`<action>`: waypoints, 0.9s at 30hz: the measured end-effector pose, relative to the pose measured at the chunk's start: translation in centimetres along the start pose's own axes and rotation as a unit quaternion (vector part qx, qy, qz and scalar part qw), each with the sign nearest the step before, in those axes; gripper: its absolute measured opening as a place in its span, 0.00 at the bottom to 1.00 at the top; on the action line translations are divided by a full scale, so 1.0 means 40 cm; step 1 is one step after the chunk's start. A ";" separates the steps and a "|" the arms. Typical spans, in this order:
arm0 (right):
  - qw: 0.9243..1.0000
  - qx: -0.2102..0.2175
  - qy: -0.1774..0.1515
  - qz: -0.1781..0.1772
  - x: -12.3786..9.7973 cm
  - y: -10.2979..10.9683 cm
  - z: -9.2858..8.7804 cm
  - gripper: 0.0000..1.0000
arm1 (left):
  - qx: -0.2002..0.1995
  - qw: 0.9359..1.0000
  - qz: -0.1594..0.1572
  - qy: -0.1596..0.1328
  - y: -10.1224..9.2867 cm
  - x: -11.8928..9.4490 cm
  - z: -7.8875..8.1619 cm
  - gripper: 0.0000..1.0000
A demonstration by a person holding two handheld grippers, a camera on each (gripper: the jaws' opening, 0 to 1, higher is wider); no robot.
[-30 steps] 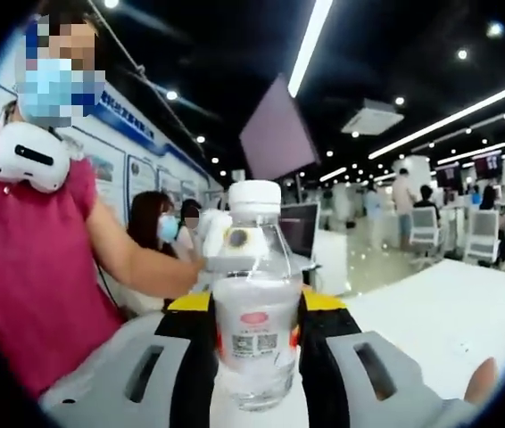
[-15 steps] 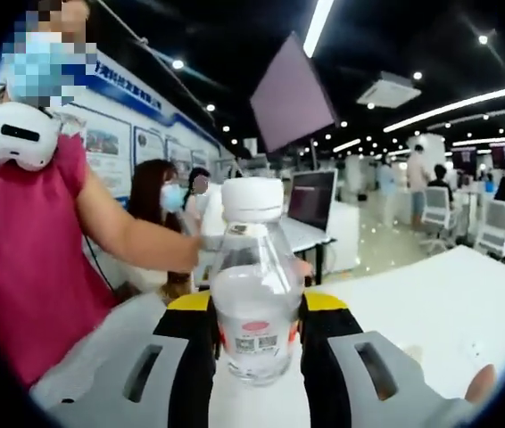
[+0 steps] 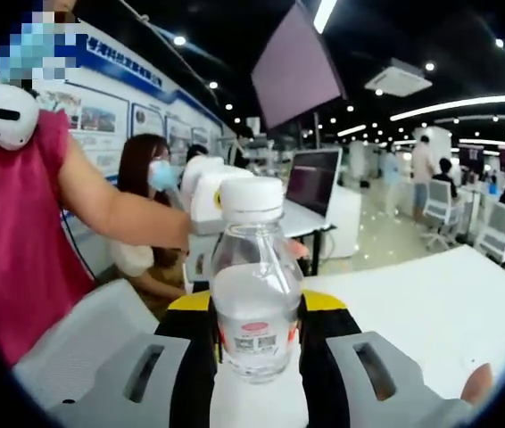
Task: Arrange the tabletop items into an orderly group along one side of the table until the central work area is clear of visible clutter.
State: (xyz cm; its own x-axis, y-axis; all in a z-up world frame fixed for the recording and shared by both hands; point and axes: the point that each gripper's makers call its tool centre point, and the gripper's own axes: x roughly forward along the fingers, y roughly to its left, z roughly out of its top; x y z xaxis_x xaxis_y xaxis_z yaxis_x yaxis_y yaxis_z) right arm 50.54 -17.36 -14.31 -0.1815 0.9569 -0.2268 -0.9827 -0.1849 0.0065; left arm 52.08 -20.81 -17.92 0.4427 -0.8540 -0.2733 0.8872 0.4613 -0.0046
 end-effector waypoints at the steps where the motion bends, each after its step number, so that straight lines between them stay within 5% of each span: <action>1: 1.000 0.001 0.000 -0.001 0.009 -0.013 -0.002 0.34 | 0.001 1.000 0.002 0.005 0.015 -0.003 -0.004 0.39; 5: 1.000 0.011 0.005 -0.009 0.051 -0.082 -0.013 0.34 | 0.002 0.999 0.003 0.037 0.089 -0.013 -0.031 0.39; 18: 0.999 0.028 0.008 -0.046 0.135 -0.295 -0.103 0.35 | 0.010 0.998 -0.022 0.063 0.313 0.013 -0.139 0.39; 27: 0.997 0.043 0.039 -0.047 0.169 -0.380 -0.209 0.35 | 0.011 0.996 -0.036 0.084 0.379 0.057 -0.240 0.39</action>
State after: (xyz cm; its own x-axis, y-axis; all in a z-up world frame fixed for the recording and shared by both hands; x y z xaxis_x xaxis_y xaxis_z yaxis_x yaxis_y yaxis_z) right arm 64.55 -9.94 -24.11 -0.0878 0.9481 -0.3058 -0.9954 -0.0714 0.0644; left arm 65.31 -13.45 -27.85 0.3517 -0.8310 -0.4309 0.9190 0.3941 -0.0099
